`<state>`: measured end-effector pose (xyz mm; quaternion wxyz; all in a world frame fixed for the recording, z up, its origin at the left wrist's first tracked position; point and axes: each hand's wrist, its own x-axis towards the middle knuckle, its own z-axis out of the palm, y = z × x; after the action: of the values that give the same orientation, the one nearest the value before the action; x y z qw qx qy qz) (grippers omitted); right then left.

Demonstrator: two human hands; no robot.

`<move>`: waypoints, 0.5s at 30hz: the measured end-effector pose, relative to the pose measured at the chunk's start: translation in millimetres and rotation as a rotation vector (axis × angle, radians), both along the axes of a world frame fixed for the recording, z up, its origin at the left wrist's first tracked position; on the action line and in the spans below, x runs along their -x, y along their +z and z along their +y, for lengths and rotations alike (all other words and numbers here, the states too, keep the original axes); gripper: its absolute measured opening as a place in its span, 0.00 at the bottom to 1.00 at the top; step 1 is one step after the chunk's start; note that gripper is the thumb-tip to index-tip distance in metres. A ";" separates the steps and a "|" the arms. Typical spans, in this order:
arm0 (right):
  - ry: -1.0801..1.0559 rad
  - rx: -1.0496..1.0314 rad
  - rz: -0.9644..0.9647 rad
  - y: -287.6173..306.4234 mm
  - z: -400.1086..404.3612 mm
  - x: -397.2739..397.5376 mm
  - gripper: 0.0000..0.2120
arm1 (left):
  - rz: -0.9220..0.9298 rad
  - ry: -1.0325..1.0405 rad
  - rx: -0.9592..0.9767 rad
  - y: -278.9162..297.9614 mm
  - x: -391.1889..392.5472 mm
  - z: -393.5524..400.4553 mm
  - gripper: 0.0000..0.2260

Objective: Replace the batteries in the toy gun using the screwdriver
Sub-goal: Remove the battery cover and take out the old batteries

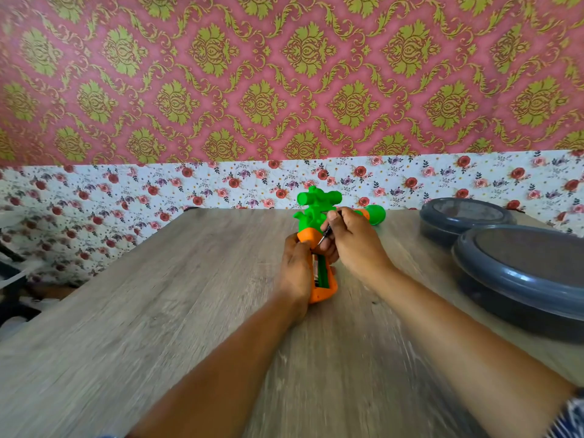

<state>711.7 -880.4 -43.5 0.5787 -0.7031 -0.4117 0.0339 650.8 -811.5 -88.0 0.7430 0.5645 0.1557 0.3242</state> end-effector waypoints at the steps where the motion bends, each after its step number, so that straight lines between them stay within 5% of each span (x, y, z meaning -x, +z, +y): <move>1: 0.009 0.037 0.010 5.0 1.0 -1.7 0.15 | 0.000 0.013 -0.005 -0.4 0.0 0.2 0.10; 9: -0.004 0.290 0.014 28.2 9.7 -7.8 0.14 | 0.049 0.016 -0.019 -4.8 -1.3 5.9 0.09; 15: 0.028 0.200 0.102 24.5 -0.1 -4.9 0.12 | 0.057 0.023 -0.036 -5.5 -0.7 5.4 0.10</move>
<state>716.6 -880.5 -19.0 0.5254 -0.7487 -0.3864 0.1185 651.5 -806.1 -93.5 0.7243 0.5848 0.1775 0.3193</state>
